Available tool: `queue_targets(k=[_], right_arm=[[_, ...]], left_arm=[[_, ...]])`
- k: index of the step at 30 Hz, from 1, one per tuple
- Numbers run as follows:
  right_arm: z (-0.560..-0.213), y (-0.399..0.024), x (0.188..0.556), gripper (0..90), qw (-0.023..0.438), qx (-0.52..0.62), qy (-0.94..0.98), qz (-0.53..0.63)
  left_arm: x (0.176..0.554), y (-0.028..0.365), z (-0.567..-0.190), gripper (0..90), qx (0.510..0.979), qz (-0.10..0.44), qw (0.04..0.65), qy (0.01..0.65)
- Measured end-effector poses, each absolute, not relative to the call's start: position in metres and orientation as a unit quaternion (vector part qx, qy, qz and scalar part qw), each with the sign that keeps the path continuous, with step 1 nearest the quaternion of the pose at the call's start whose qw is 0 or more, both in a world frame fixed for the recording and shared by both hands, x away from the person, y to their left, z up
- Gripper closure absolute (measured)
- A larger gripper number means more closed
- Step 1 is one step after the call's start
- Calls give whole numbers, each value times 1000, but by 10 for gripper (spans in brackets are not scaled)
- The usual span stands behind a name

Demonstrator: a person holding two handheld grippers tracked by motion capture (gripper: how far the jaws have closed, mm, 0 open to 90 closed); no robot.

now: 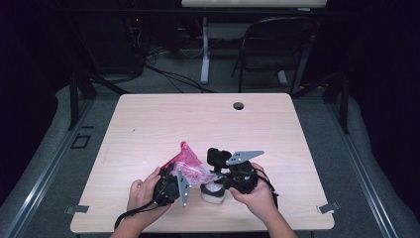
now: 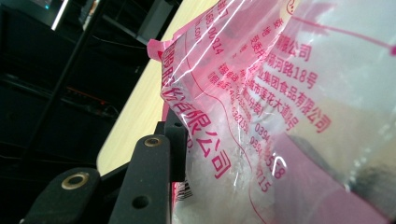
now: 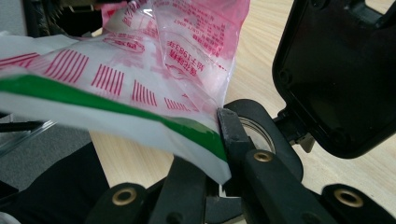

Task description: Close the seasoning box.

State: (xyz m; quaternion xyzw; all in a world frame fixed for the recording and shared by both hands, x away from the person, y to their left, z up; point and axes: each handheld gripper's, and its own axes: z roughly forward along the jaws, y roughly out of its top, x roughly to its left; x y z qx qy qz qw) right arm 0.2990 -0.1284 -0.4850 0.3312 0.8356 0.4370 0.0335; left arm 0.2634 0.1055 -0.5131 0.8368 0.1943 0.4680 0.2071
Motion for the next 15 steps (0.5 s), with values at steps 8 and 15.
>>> queue_targets(k=[8, 15], right_arm=[[-485, -129, 299, 750, 31, 331, 830, 448], [-486, -126, 299, 582, 27, 332, 825, 457]], left_arm=[[265, 107, -515, 691, 837, 455, 222, 207], [267, 109, -516, 691, 840, 448, 221, 212]])
